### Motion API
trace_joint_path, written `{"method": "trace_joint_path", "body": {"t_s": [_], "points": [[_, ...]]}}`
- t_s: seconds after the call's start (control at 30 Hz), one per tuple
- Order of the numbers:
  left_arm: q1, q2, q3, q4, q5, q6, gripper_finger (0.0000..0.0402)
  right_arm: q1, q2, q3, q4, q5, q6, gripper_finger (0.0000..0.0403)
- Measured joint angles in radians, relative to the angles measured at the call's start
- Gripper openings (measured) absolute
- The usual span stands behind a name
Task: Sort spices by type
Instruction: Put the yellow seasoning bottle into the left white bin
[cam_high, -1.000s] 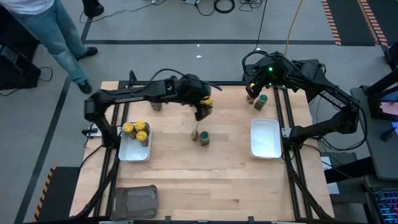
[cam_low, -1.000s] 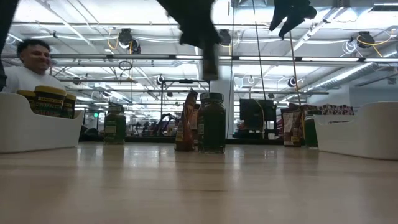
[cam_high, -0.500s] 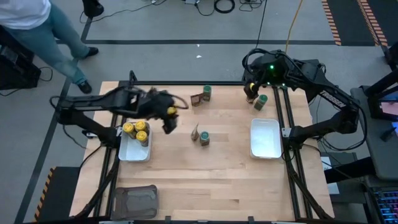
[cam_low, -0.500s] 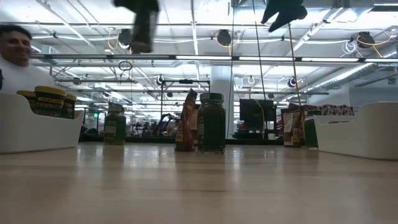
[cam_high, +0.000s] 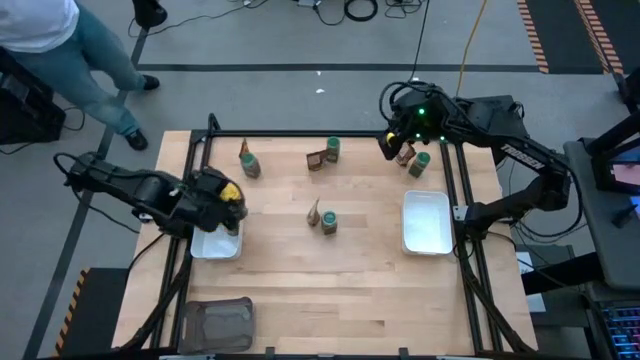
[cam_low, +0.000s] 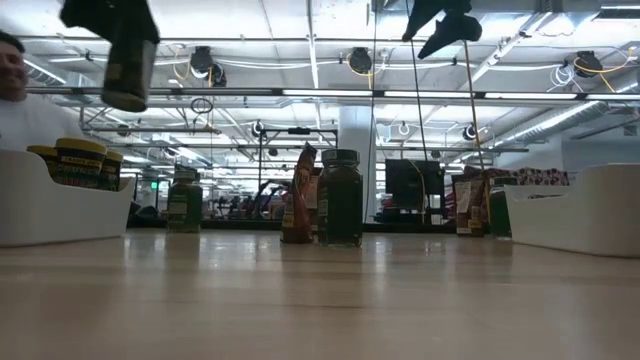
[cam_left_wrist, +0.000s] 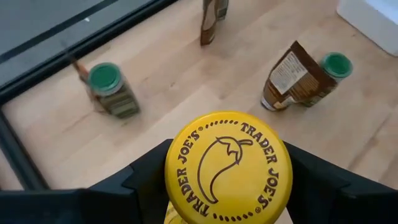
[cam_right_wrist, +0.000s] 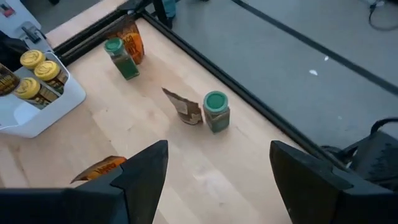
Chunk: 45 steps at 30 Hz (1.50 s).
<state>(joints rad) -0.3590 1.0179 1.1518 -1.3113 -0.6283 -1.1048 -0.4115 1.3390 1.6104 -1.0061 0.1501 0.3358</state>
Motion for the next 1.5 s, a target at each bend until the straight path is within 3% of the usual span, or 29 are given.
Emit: {"method": "trace_joint_path", "body": {"t_s": [0.43,0.6,0.87,1.07,1.5], "points": [[-0.163,-0.013,-0.001,-0.246,-0.018,-0.195,0.0249,0.094,0.073,0.000,0.008,0.001,0.151,0.0265],[-0.219,-0.032,-0.030,-0.257,-0.017,-0.236,0.0249,0.120,0.100,0.000,0.015,0.005,0.181,0.0265],[-0.304,-0.041,-0.149,-0.261,0.020,-0.435,0.0249,0.155,0.134,-0.001,0.021,0.005,0.203,0.0265],[-0.321,-0.040,-0.154,-0.262,0.032,-0.423,0.0249,0.158,0.142,-0.001,0.031,0.006,0.203,0.0265],[-0.347,-0.133,-0.158,-0.146,0.078,-0.231,0.0249,0.157,0.145,-0.002,0.038,0.006,0.174,0.0265]]}}
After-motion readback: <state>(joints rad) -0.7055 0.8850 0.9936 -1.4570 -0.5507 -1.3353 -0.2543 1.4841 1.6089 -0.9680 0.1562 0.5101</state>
